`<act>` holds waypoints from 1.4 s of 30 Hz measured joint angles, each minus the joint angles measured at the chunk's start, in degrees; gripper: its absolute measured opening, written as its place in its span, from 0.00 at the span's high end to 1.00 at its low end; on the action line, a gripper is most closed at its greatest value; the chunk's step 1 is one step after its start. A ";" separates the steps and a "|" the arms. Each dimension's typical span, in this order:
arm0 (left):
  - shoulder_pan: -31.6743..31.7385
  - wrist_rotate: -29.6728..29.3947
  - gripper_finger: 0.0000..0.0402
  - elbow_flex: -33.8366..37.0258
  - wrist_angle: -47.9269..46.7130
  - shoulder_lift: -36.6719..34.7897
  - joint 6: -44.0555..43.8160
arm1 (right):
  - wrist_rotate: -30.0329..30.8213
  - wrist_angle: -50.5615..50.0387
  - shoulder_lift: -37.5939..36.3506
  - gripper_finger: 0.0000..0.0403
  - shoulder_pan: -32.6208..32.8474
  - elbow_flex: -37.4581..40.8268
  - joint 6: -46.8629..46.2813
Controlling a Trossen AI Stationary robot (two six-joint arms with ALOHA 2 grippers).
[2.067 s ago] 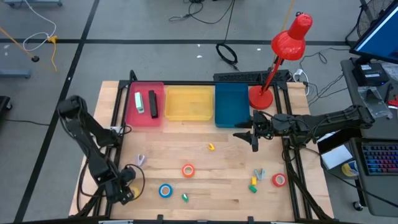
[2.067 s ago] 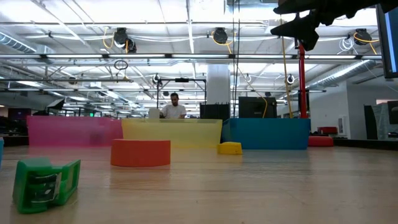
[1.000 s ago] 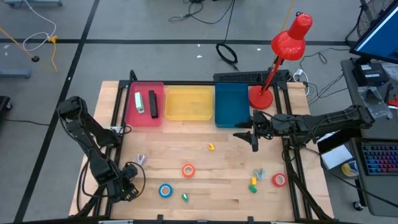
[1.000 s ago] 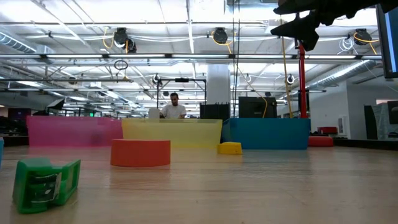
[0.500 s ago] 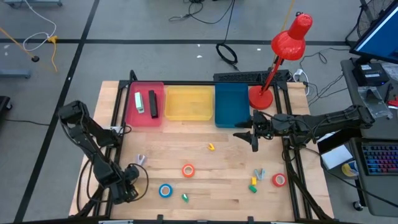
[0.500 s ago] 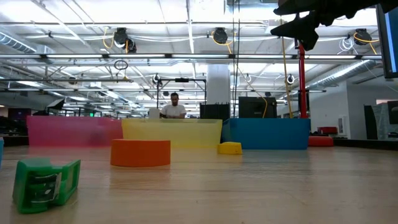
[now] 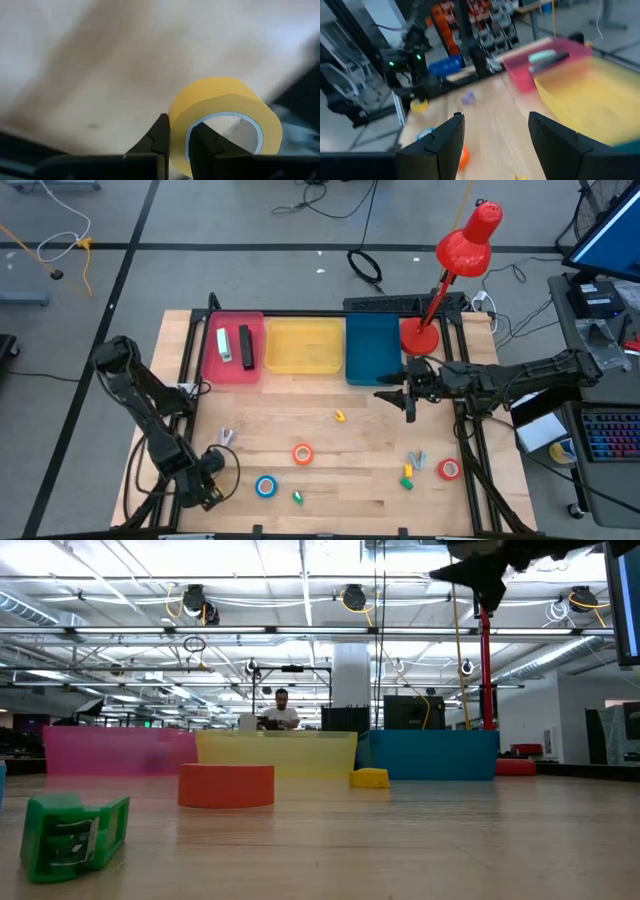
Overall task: Pick and place Stapler, Stapler remover, tape
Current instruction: Put the yellow tape into the blue bin
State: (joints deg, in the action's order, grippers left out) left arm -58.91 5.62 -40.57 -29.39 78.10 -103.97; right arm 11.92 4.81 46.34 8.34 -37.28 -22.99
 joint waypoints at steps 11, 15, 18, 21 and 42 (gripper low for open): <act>7.67 -34.07 0.91 -0.49 4.77 -12.64 6.55 | -2.82 23.00 7.28 0.47 0.00 0.00 13.83; 14.24 -35.43 0.91 -0.47 7.83 -14.40 12.91 | -4.74 29.28 12.37 0.47 0.07 0.00 16.30; 19.61 -35.40 0.91 -0.46 13.12 -14.50 18.35 | -4.72 32.76 16.10 0.47 0.07 0.00 17.04; 24.86 -32.84 0.91 -0.46 19.69 -14.46 23.87 | -4.73 35.84 19.17 0.47 0.07 0.00 19.13; 49.78 -9.86 0.91 -0.46 37.23 -14.46 36.42 | -7.48 44.96 35.40 0.47 3.41 -11.69 36.94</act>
State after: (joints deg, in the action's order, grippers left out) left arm -9.13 -4.24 -41.04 7.84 63.64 -67.55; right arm 4.44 49.76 81.74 11.75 -48.96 13.95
